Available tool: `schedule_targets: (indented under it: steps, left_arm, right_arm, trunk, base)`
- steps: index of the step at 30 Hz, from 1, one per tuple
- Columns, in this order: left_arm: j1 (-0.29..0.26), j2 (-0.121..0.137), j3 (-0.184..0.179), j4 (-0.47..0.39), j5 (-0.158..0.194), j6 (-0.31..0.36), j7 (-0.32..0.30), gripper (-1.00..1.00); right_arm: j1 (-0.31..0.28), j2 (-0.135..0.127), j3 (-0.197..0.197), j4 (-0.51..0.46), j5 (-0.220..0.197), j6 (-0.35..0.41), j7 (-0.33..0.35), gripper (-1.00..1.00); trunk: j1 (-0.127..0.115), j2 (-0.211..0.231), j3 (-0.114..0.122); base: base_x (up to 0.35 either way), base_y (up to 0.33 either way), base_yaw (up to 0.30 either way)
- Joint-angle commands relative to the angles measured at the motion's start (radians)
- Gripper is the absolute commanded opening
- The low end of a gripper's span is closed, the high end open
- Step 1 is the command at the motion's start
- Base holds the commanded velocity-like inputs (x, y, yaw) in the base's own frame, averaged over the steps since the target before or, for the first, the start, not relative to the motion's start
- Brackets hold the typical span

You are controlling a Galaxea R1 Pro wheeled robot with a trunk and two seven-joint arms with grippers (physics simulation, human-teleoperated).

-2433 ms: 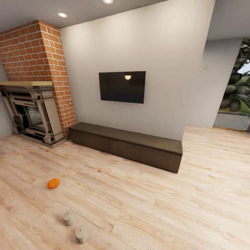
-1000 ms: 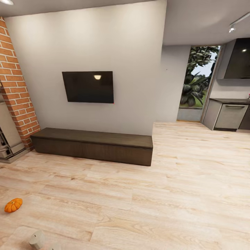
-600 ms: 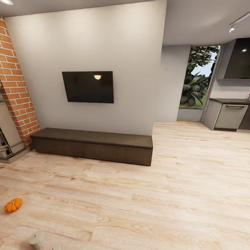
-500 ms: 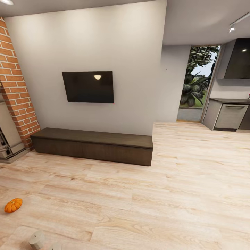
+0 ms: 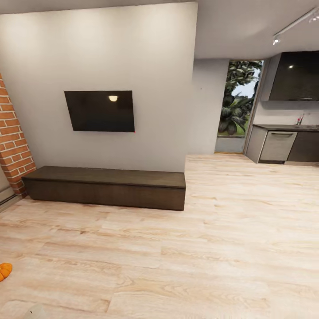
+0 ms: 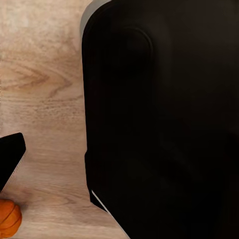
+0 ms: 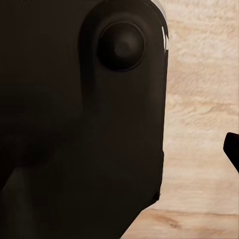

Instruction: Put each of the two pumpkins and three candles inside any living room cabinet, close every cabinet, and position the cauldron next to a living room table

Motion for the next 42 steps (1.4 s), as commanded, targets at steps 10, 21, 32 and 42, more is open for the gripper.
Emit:
schedule_targets:
  steps: [10, 21, 32, 42]
  left_arm:
    - [0.0, -0.002, 0.0, 0.0, 0.0, -0.002, 0.0, 1.0]
    - [0.0, -0.001, -0.002, 0.0, -0.001, -0.002, 0.0, 1.0]
    - [0.0, -0.001, -0.004, 0.0, -0.003, -0.013, 0.0, 1.0]
    - [0.0, -0.001, -0.01, 0.0, -0.007, -0.017, -0.001, 1.0]
  right_arm:
    - [-0.001, 0.001, -0.001, 0.002, 0.0, -0.006, 0.001, 1.0]
    - [-0.001, 0.001, -0.001, 0.002, 0.0, -0.006, 0.001, 1.0]
    - [-0.001, 0.003, 0.001, 0.002, 0.0, -0.006, 0.001, 1.0]
    - [-0.001, 0.004, 0.001, 0.002, 0.0, -0.006, 0.001, 1.0]
  trunk:
    - [0.0, 0.0, -0.001]
    - [0.0, 0.0, -0.001]
    - [0.0, 0.0, -0.001]
    - [0.0, 0.0, -0.001]
  base:
    - [0.0, 0.0, -0.284]
    - [0.0, 0.0, -0.118]
    - [0.0, 0.0, -0.009]
    - [0.047, 0.0, 0.0]
